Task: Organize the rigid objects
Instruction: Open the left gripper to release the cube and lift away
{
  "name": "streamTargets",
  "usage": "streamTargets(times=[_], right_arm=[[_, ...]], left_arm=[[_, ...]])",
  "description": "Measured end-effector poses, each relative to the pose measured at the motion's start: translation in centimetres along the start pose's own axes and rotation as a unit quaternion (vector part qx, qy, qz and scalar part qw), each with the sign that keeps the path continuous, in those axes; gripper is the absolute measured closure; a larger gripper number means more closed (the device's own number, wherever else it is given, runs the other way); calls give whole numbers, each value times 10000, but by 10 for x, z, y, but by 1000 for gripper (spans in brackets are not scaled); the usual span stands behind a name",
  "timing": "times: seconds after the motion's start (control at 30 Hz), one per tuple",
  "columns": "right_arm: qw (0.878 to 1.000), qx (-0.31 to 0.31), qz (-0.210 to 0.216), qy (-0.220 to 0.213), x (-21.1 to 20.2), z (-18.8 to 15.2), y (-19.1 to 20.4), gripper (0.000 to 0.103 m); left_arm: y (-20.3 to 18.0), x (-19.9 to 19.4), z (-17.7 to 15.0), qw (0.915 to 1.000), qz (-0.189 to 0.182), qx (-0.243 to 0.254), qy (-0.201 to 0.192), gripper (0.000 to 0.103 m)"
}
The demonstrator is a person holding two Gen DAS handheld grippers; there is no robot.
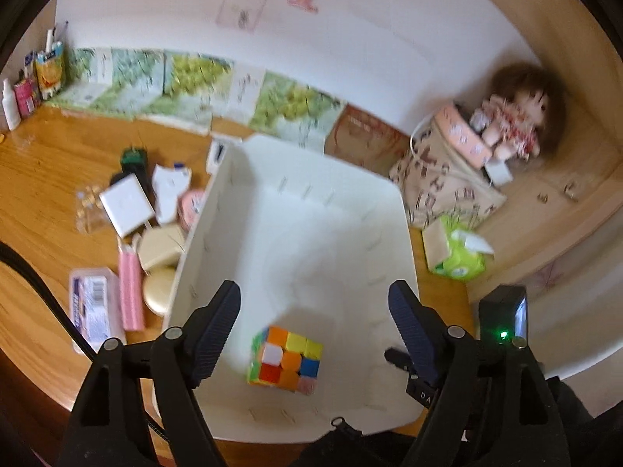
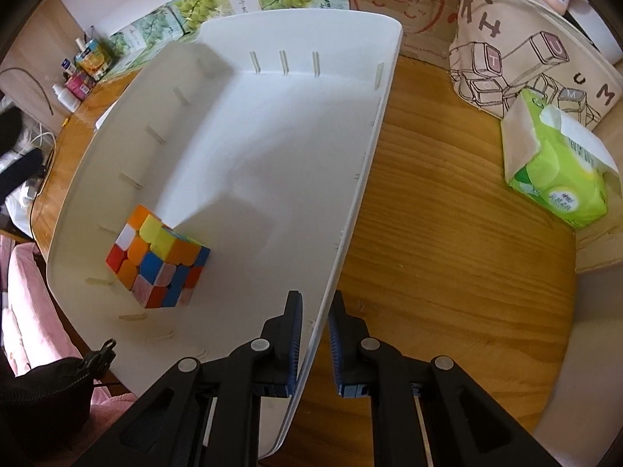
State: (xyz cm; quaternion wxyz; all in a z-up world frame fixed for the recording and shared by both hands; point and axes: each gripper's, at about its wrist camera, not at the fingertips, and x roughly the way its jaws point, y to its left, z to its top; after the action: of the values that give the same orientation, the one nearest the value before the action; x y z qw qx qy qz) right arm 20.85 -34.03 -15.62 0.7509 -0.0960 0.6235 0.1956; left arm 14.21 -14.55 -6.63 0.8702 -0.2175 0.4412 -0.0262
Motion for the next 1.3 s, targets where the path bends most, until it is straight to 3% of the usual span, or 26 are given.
streamTargets(times=[0.23, 0.47, 0.73, 1.3], right_arm=[[9993, 361, -48, 37, 1, 1, -1, 90], [9969, 777, -103, 29, 3, 3, -5, 90], [9933, 1127, -261, -6, 3, 2, -4, 90], [9838, 1677, -626, -79, 2, -1, 0, 89]], left_arm=[[28, -25, 9, 9991, 31, 15, -428, 21], [57, -39, 16, 9982, 302, 8, -518, 21], [98, -51, 18, 9968, 612, -241, -456, 21], [164, -61, 21, 9962, 732, -458, -57, 21]])
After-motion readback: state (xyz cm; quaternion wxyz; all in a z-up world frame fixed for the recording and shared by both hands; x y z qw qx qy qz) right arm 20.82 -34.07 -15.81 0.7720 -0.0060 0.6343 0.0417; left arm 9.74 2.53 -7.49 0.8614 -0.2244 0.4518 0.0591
